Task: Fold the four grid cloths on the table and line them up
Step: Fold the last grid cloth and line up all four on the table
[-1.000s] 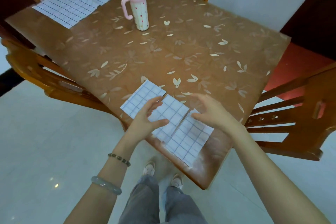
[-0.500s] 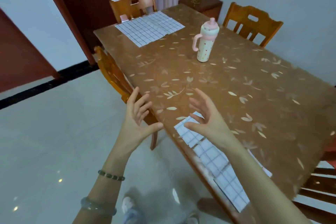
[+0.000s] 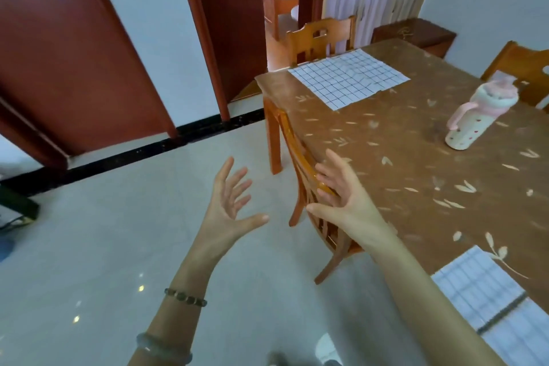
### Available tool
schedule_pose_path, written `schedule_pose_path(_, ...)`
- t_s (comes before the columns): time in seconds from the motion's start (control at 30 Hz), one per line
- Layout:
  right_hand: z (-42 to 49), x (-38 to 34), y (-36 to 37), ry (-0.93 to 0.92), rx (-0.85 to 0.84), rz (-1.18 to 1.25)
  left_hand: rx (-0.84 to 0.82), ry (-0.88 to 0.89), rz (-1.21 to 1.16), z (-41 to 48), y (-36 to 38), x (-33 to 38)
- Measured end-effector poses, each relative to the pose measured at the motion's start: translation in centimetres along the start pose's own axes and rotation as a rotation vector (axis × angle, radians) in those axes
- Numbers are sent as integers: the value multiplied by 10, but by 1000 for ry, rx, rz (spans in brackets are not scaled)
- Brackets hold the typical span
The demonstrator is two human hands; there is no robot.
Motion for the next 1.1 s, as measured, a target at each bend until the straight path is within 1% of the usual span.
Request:
schedule_pose_path(0.17,64,-10,36,1,-26,-30,29,-2,38,39,-57,-16)
schedule_pose_path(0.37,167,-15,67,1,-48,-11,73,0,69,114,-117,-40)
schedule_pose_path(0.53,272,-14,83,-1,-75,12,97,-15,88,201,-165,-57)
schedule_pose_path(0.67,356,-31,87,-9,-74,14,103,-23,96,278,-194,-55)
schedule_pose_path(0.9,469,-52,103,-31,-111,35,168,-11,53,380,-242,-63)
schedule_pose_path(1.0,519,-60,108,-34,-92,48,172,-12,51,430,-263,-71)
schedule_pose_path(1.1,568,-68,114,-46,-56,33,136,4,58,481,-282,-77)
Point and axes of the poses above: each hand's wrist, its own z-axis towards the middle knuckle, its own y-axis out of the palm, x = y × z, the point moved 3 cm from there along z, towards the middle knuckle, and after that the axes turned 3 degrees about y, right-handed, at the moved point
